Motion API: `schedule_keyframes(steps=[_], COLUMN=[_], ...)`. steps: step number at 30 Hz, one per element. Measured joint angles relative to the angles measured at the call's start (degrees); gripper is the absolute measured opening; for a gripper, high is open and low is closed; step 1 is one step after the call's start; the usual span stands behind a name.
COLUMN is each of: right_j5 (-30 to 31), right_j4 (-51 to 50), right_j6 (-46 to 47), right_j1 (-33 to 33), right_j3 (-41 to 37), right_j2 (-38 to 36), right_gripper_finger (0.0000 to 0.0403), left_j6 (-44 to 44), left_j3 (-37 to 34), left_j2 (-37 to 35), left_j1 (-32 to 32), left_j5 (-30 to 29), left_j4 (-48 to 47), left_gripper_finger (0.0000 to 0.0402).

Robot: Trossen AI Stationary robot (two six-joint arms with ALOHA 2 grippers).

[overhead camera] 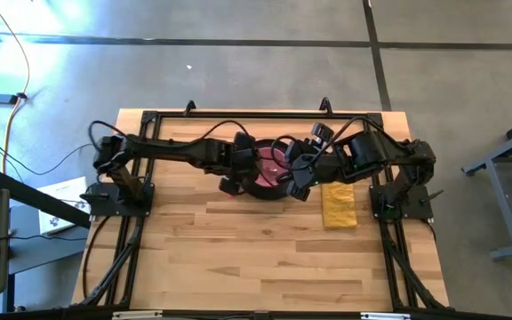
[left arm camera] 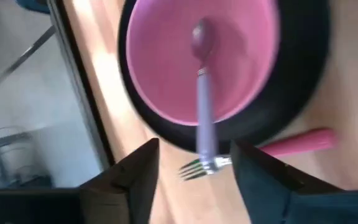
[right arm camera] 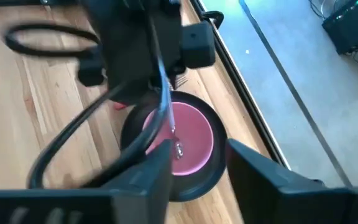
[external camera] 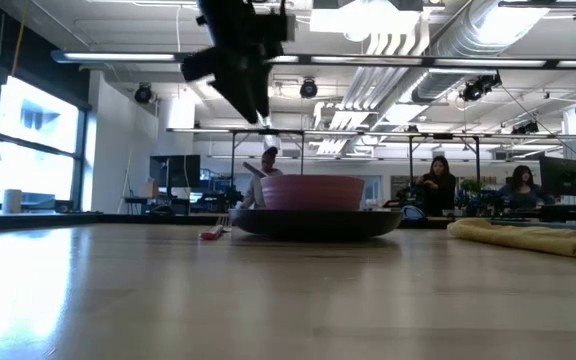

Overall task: Set table place
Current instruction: Return to Home Position

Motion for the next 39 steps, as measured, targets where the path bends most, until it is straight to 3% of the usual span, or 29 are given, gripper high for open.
schedule_keyframes(steps=[5,10,20,23,26,29,31,36,39], right_j5=[-1.0,1.2,11.9,16.0,18.0,15.0,10.3,-6.9,-16.3], right_j4=[0.0,0.0,0.1,0.1,2.8,16.9,33.1,79.0,98.2], right_j6=[-2.0,-0.9,2.5,9.3,19.0,22.4,18.9,4.3,1.2], right_j1=[0.0,1.7,10.7,13.0,14.1,13.5,12.3,6.0,0.3], right_j3=[0.0,0.0,-1.8,-10.6,-25.9,-43.8,-55.2,-80.0,-90.8], right_j2=[-1.8,-6.0,-15.8,-20.5,-25.6,-31.1,-34.5,-42.0,-45.0], right_gripper_finger=[0.0023,0.0006,0.0,0.0,0.0,0.0,0.0,0.0,0.0], left_j6=[-3.2,-6.2,-20.1,-24.9,-29.1,-32.8,-35.0,-39.3,-39.5], left_j3=[0.0,0.0,-0.1,-1.8,-5.0,-8.7,-11.1,-17.8,-23.0], left_j2=[-6.1,-13.8,-26.8,-30.0,-32.8,-34.8,-35.7,-37.7,-39.8], left_j1=[-1.9,-4.7,-13.9,-17.5,-20.4,-22.6,-23.7,-26.6,-28.1], left_j5=[1.7,0.6,-10.9,-14.3,-16.4,-16.7,-16.4,-16.0,-15.8], left_j4=[-3.8,-7.9,-19.5,-20.9,-20.5,-20.0,-20.0,-15.5,-8.6], left_gripper_finger=[0.0104,0.001,0.0006,0.0002,0.0003,0.0001,0.0001,0.0,0.0])
